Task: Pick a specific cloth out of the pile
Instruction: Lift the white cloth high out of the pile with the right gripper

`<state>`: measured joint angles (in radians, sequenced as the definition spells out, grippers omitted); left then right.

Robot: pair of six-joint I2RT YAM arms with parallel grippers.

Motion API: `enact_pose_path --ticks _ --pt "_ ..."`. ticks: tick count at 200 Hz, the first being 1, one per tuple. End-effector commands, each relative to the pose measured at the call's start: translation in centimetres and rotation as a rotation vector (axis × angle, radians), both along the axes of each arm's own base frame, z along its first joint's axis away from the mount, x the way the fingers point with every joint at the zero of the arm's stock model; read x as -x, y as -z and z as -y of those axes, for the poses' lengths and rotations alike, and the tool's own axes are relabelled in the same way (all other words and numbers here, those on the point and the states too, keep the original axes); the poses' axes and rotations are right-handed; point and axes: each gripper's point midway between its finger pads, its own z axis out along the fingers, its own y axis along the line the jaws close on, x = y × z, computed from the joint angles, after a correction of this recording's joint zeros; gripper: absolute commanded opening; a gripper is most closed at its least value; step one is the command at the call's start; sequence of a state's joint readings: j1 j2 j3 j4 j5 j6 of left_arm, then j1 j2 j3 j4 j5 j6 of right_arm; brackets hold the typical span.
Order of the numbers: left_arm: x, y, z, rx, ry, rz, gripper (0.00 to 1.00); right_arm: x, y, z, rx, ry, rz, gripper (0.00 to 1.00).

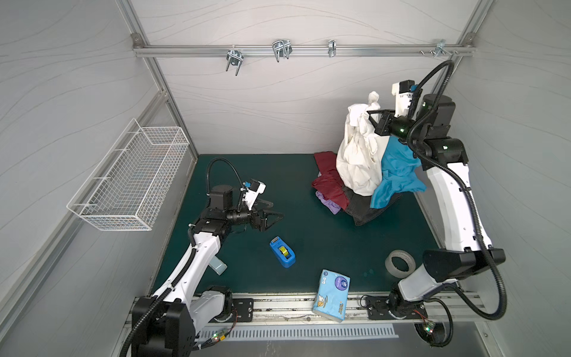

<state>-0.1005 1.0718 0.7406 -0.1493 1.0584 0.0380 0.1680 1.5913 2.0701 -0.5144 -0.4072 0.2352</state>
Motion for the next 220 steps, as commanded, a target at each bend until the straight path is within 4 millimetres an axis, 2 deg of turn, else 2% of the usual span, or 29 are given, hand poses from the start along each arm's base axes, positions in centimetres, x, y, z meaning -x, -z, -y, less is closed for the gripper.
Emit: enact_pose_path --ticks 1,64,101,129,143,162,184,220 --pt "0.2 -0.8 0.2 0.002 0.014 0.060 0.99 2.5 -5.3 -0.9 -0.075 -0.078 0.156 0.00" --pt "0.2 -0.8 0.1 0.000 0.010 0.066 0.99 3.3 -10.3 -1.3 -0.191 -0.134 0.296 0.00" --pt "0.1 -0.8 0.1 -0.006 0.000 0.071 0.99 4.0 -13.2 -3.0 -0.302 -0.291 0.328 0.00" --pt "0.1 -0.8 0.0 -0.013 -0.010 0.075 0.99 4.1 -14.6 -5.0 -0.402 -0.448 0.305 0.00" --pt "0.1 -0.8 -0.1 -0.013 -0.009 0.078 0.99 4.0 -14.5 -6.7 -0.422 -0.511 0.291 0.00" --pt "0.3 -1.0 -0.1 -0.013 -0.008 0.087 0.99 4.2 -13.8 -10.0 -0.434 -0.595 0.279 0.00" --pt "0.4 -0.9 -0.1 -0.015 -0.008 0.093 0.99 4.2 -12.1 -14.1 -0.431 -0.674 0.251 0.00" --pt "0.7 -1.1 -0.1 -0.018 -0.003 0.108 0.99 4.4 -7.9 -21.0 -0.432 -0.812 0.167 0.00"
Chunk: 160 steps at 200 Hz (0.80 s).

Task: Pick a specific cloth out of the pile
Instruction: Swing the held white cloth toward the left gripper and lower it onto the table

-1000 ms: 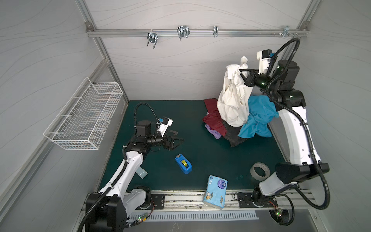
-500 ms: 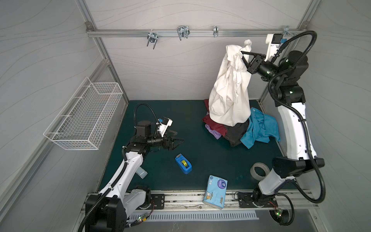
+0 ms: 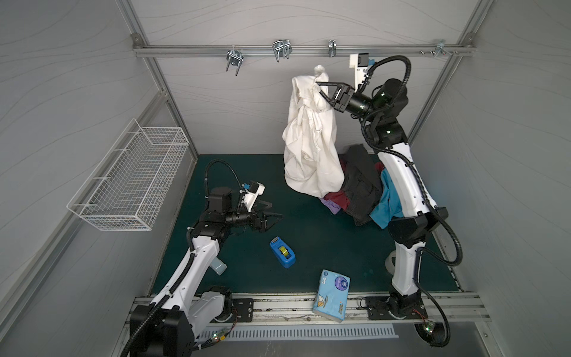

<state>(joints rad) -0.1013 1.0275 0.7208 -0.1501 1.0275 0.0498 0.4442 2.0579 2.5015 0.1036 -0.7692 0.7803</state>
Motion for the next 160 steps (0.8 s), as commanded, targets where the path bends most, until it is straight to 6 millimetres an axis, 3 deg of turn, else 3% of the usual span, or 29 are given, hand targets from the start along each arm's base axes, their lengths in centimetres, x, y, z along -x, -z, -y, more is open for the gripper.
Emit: enact_pose_path --ticks 1,26,53,85,114,160 --pt "0.3 -1.0 0.2 -0.002 0.020 0.073 0.99 2.6 -0.4 -3.0 -0.032 -0.111 0.071 0.00" --pt "0.5 -1.1 0.2 -0.004 0.025 0.085 0.99 2.2 2.6 -7.0 -0.007 -0.167 0.045 0.00" --pt "0.4 -1.0 0.2 -0.010 0.024 0.086 0.99 0.1 7.7 -10.2 0.039 -0.211 -0.062 0.00" --pt "0.2 -0.6 0.0 -0.033 0.014 0.076 0.99 -3.0 17.0 -13.4 0.133 -0.276 -0.277 0.00" --pt "0.2 -0.6 0.0 -0.035 0.014 0.073 0.99 -3.9 25.7 -14.8 0.240 -0.304 -0.418 0.00" --pt "0.1 -0.7 -0.1 -0.037 0.010 0.077 0.99 -1.6 34.8 -14.8 0.428 -0.310 -0.543 0.00"
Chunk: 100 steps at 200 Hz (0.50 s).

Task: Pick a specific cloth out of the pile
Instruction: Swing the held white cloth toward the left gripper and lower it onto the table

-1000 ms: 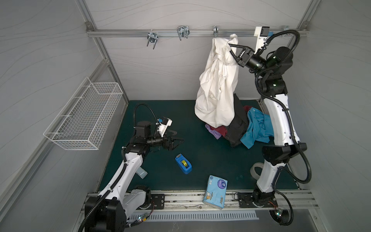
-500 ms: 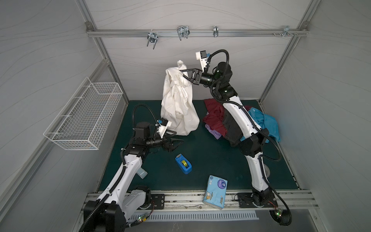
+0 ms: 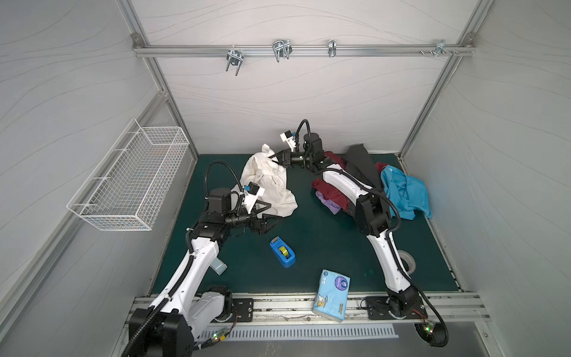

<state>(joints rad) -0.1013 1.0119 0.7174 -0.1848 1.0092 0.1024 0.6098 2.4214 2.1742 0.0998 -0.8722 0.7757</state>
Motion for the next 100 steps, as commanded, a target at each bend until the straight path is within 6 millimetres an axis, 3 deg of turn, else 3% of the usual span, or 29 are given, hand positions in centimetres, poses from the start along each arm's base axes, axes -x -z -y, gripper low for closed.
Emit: enact_pose_path --ticks 1,44,70,100 --pt "-0.2 -1.0 0.1 -0.007 0.010 0.052 0.99 2.7 0.6 -0.2 0.048 -0.073 0.041 0.00" --pt "-0.2 -1.1 0.1 -0.004 0.009 0.051 0.99 6.1 7.9 1.3 0.286 -0.117 -0.045 0.00" --pt "0.0 -1.3 0.2 0.001 0.016 0.056 0.99 7.2 12.0 2.4 0.418 -0.110 -0.082 0.00" --pt "0.1 -1.3 0.2 0.002 0.018 0.060 0.99 7.7 15.9 3.3 0.565 -0.089 -0.073 0.20"
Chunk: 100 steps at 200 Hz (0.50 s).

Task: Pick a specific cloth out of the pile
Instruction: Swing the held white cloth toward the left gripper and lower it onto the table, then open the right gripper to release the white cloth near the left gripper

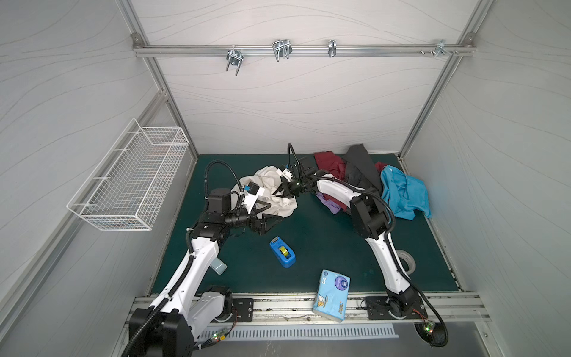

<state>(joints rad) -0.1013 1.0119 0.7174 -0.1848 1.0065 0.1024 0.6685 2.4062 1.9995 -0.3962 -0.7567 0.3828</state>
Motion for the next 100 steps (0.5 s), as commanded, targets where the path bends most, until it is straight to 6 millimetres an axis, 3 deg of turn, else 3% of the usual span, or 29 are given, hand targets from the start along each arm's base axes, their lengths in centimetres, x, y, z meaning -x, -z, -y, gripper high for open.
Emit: enact_pose_path --ticks 1,25,49,100 --pt "0.1 -1.3 0.2 0.004 0.020 0.060 0.99 1.2 1.7 1.5 0.147 -0.015 0.047 0.21" --pt "0.1 -1.4 0.2 0.004 0.020 0.063 0.99 1.7 4.1 1.6 0.255 -0.029 0.078 0.46" --pt "0.0 -1.4 0.2 0.002 0.019 0.065 0.99 2.0 5.7 1.0 0.292 -0.041 0.076 0.60" --pt "-0.1 -1.5 0.1 0.001 0.010 0.071 0.99 0.6 8.1 -0.8 0.310 -0.007 0.058 0.60"
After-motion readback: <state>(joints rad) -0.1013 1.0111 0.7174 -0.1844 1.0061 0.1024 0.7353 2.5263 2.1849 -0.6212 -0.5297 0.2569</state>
